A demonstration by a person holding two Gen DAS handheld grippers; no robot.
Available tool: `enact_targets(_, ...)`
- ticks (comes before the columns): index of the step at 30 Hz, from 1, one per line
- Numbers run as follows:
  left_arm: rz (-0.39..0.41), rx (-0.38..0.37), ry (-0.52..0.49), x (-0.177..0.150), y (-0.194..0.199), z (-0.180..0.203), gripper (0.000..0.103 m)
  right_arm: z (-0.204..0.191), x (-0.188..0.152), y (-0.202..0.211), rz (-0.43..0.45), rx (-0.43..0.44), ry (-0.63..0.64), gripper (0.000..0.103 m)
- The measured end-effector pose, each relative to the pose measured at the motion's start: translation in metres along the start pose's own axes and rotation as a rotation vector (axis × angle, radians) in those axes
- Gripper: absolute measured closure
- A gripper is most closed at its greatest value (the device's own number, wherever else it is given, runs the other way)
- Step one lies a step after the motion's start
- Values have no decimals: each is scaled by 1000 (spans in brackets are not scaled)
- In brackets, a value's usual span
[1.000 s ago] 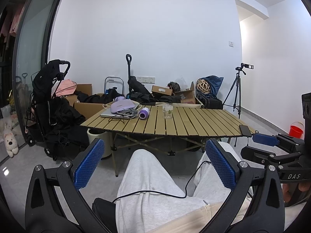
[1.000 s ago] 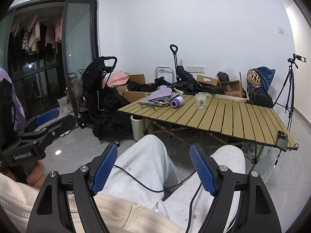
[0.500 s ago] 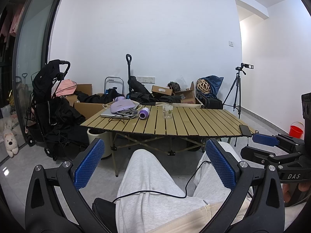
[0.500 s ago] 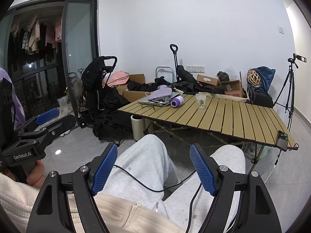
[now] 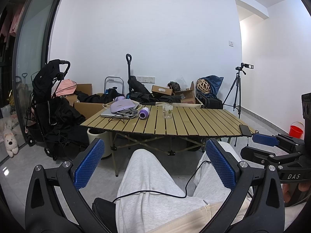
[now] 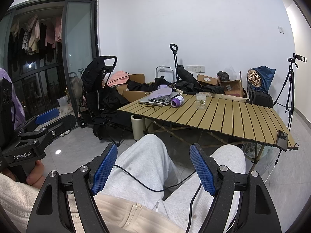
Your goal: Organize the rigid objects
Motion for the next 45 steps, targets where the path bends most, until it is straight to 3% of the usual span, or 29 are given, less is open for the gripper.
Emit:
enact_targets(35,-33,-16,1,-7,-9,0,0,1,-4,-4,-22,2,-3,21)
enact_targets(38,-42,-12,-17,-2,-22,3,0,6,-1,-6,-25,0,-9,21)
enact_targets(42,3,47,-117,7,-57,6,0,22,9,-22,-47,-9,-13,21)
enact_targets(45,-4,56,-168,10,-97,4,0,50,26,-47,-56,-72,9,21)
Point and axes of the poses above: each gripper's, at about its wrist camera, not at the fingertips, and y roughly against the way its jaws point, z to its right, x to its top, the point moved 10 cm from there along -y, roughly the way its jaws point, and after that the axes turned 10 degrees about x, right-handed, at the moved point
